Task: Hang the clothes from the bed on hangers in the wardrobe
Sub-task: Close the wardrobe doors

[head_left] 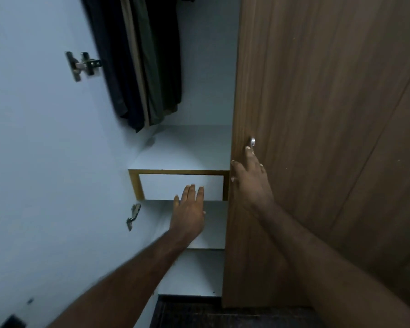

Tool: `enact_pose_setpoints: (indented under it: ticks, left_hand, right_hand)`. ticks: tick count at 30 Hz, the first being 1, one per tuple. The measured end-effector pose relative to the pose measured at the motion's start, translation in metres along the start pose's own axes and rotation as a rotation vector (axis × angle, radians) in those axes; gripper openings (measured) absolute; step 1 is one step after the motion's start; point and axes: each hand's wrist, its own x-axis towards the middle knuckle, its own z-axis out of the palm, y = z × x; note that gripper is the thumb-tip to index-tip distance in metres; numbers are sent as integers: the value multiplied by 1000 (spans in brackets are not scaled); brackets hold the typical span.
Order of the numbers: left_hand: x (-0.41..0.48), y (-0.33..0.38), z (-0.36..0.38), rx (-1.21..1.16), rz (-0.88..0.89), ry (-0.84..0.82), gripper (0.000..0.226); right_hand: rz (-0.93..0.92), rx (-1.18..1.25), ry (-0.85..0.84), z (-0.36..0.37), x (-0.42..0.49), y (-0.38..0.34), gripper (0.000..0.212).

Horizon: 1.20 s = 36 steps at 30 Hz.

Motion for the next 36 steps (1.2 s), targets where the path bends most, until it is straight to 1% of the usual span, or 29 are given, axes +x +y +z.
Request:
enact_pose_setpoints:
  ticks: [2, 5, 7, 10, 12, 14, 16, 18, 20, 22, 25, 27, 30, 32, 33, 36]
  left_hand:
    - [-18, -19, -4, -9, -38, 28, 72]
    - [-43, -48, -13, -1, -104, 58, 71]
    - [-66, -67, -20, 23, -110, 118, 69]
    - [-104, -97, -37, 80, -13, 297, 62]
    - [-127, -117, -52, 71, -1, 422, 56]
    - [-148, -138, -75, 51, 14, 593, 47]
    - [-168, -157, -103, -40, 14, 784, 36]
    - [-187, -172, -134, -144, 5, 933, 31]
    - [-202, -181, -154, -163, -33, 1038, 29]
    - [-215, -193, -164, -153, -75, 1112, 31]
    - [-225, -206, -168, -237, -140, 1169, 49]
    - [-232, -210, -173, -350, -169, 1175, 62]
    - [-239, -206, -184, -732, -268, 1085, 68]
    - [-243, -208, -191, -961, -364, 1040, 64]
    - [-244, -210, -196, -1036, -400, 1038, 58]
    - [-244, -212, -206, -1138, -467, 1033, 35]
  right_hand:
    - [-67, -42, 31, 15, -7, -16, 51]
    - [-121, 14, -47, 30, -16, -53, 49]
    - [-164, 35, -101, 40, -24, -84, 52]
    - [-233, 119, -153, 49, -34, -138, 56]
    - [-277, 187, -185, 51, -41, -176, 56]
    - [-322, 258, -220, 50, -50, -213, 55]
    - [-332, 357, -250, 46, -60, -247, 55]
    - [-316, 449, -245, 42, -66, -277, 55]
    - [-311, 509, -218, 37, -73, -301, 55]
    - [-317, 606, -230, 31, -84, -325, 55]
    - [-328, 687, -256, 21, -97, -354, 54]
    - [-351, 724, -255, 15, -103, -371, 53]
    - [-380, 769, -259, 8, -109, -388, 51]
    - [-396, 780, -271, 4, -114, -395, 49]
    - [-404, 781, -276, 1, -117, -398, 48]
    - [-395, 790, -294, -2, -121, -404, 51]
